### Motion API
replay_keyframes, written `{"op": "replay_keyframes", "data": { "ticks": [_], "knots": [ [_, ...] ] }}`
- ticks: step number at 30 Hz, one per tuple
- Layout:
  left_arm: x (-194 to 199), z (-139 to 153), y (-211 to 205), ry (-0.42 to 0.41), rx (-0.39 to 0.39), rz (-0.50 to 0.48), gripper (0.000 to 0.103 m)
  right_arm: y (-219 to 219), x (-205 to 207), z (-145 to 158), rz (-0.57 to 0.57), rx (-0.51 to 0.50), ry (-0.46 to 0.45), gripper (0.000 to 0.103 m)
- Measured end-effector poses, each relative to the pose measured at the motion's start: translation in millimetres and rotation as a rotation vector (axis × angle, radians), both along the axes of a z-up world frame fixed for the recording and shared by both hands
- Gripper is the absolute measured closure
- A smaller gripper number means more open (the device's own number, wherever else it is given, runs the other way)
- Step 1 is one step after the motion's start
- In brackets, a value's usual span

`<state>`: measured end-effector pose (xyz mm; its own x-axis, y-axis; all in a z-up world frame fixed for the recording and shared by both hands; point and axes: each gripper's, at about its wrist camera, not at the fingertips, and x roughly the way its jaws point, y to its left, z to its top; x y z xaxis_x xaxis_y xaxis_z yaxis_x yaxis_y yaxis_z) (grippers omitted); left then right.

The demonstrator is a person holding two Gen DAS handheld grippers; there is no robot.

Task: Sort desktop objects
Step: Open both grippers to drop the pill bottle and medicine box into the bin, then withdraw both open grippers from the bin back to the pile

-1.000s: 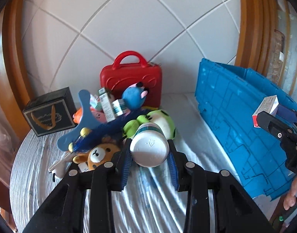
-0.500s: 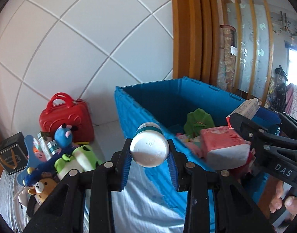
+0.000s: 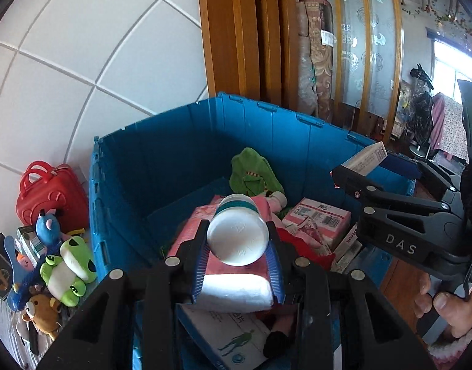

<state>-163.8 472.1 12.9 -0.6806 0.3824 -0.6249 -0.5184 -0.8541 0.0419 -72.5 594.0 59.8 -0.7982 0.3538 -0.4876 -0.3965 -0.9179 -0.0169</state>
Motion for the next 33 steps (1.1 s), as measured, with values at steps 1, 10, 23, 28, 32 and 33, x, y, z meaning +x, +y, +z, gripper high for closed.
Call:
{"op": "replay_keyframes", "data": {
  "ticks": [1,10,23,28,32,33],
  "knots": [
    [-0.7,-1.5,4.6,-0.004,-0.012,0.011,0.069,3.9,-0.6,-2.4,0.003,-0.002,-0.009,0.029],
    [-7.2,-9.7,20.9,-0.033,-0.033,0.047,0.069,9.8,-6.1,-16.1,0.037,-0.005,-0.063,0.028],
    [-1.9,-8.0,3.8,-0.020,-0.026,0.079,0.026,6.5,-1.2,-16.2,0.030,-0.021,-0.083,0.000],
    [2.4,-3.8,-12.6,-0.019,-0.007,0.085,0.023,-2.6,6.8,-7.0,0.011,-0.019,-0.087,0.000],
    [8.9,-1.3,-28.9,-0.004,0.003,0.097,0.023,-16.7,13.8,3.0,0.020,-0.010,-0.069,0.000],
    [10.1,-0.7,-33.9,-0.002,0.007,0.103,0.023,-21.5,15.1,5.8,0.026,-0.005,-0.062,0.000]
  ]
}}
